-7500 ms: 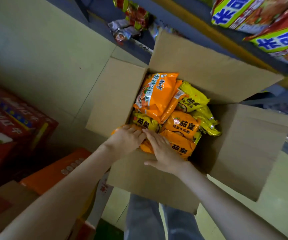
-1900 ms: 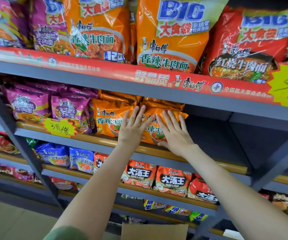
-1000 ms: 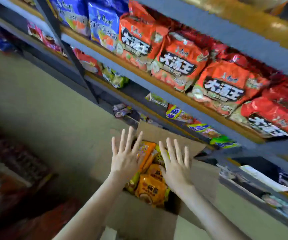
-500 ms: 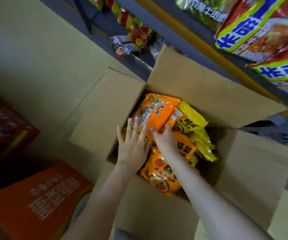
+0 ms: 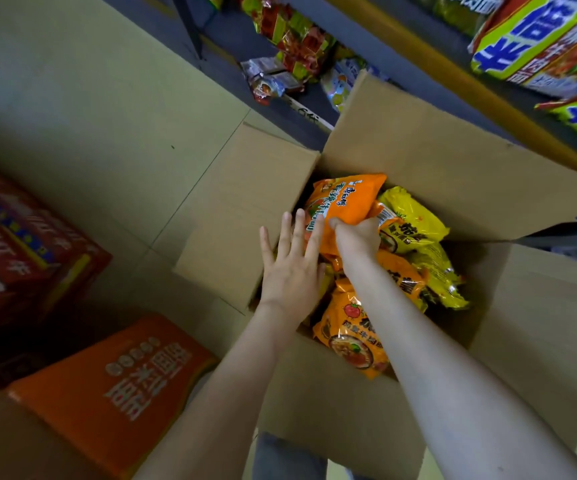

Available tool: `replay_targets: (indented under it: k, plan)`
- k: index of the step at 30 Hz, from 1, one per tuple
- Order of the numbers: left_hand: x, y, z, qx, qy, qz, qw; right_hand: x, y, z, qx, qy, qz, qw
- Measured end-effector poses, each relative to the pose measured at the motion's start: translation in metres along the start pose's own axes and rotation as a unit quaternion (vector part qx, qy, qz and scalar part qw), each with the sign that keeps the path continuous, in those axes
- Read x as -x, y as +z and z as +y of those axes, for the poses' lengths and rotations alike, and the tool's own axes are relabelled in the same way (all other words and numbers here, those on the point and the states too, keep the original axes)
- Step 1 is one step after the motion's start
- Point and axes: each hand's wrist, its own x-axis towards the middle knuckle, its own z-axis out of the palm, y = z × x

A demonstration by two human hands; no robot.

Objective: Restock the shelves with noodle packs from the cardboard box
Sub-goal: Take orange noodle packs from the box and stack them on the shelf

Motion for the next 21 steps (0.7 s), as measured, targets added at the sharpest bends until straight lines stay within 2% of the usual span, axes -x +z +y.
replay_targets:
  k: [5,11,16,21]
  plan:
    - [0.019,-0.069,0.014,-0.01,0.024,0.0,1.0,0.054,-0.069,-0.03,0.058,-0.071,-0.014,0.996]
    - [0.056,-0.194,0.053,-0.042,0.135,0.001,0.99,0.153,-0.179,-0.095,0.157,-0.17,-0.063,0.971]
    - [0.089,-0.275,0.079,-0.044,0.205,0.165,0.964,0.239,-0.265,-0.149,0.194,-0.26,-0.092,0.942]
    - [0.103,-0.368,0.1,-0.049,0.273,0.268,0.923,0.306,-0.329,-0.187,0.3,-0.383,-0.034,0.873]
